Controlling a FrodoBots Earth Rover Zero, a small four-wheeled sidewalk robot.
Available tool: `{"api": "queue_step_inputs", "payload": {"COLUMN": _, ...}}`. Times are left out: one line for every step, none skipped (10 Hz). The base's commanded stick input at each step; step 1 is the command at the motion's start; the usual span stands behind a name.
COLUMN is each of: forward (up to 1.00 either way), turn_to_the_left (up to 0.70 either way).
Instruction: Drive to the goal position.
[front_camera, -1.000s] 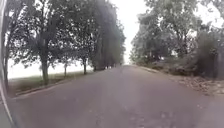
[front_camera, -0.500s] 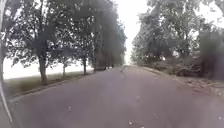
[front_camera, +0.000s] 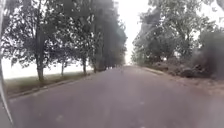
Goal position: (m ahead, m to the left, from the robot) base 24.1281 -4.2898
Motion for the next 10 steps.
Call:
{"api": "queue_step_inputs", "payload": {"forward": 0.70, "turn_to_the_left": 0.00}}
{"api": "queue_step_inputs", "payload": {"forward": 0.70, "turn_to_the_left": -0.07}}
{"api": "queue_step_inputs", "payload": {"forward": 0.70, "turn_to_the_left": -0.12}}
{"api": "queue_step_inputs", "payload": {"forward": 0.70, "turn_to_the_left": -0.17}}
{"api": "queue_step_inputs", "payload": {"forward": 0.70, "turn_to_the_left": -0.35}}
{"api": "queue_step_inputs", "payload": {"forward": 0.70, "turn_to_the_left": -0.24}}
{"api": "queue_step_inputs", "payload": {"forward": 0.70, "turn_to_the_left": -0.11}}
{"api": "queue_step_inputs", "payload": {"forward": 0.70, "turn_to_the_left": 0.00}}
{"api": "queue_step_inputs", "payload": {"forward": 0.70, "turn_to_the_left": 0.00}}
{"api": "queue_step_inputs", "payload": {"forward": 0.70, "turn_to_the_left": 0.00}}
